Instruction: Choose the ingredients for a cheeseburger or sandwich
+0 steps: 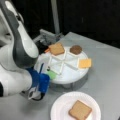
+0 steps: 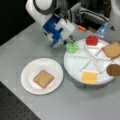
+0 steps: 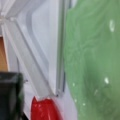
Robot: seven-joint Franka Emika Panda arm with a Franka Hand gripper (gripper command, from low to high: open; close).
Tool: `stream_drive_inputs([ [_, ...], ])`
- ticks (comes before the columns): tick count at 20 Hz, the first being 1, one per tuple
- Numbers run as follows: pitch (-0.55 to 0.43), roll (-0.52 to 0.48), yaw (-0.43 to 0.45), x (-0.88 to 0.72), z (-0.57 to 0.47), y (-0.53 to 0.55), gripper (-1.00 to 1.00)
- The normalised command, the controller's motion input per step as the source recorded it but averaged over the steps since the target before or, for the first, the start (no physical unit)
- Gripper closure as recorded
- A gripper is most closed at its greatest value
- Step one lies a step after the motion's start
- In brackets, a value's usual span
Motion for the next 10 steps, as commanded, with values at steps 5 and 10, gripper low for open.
stream_drive_inputs([
  [5, -0.108, 0.120, -0.009, 0.04, -0.04, -0.06, 1.00],
  [10, -0.108, 0.131, -0.009, 0.04, -0.03, -0.06, 1.00],
])
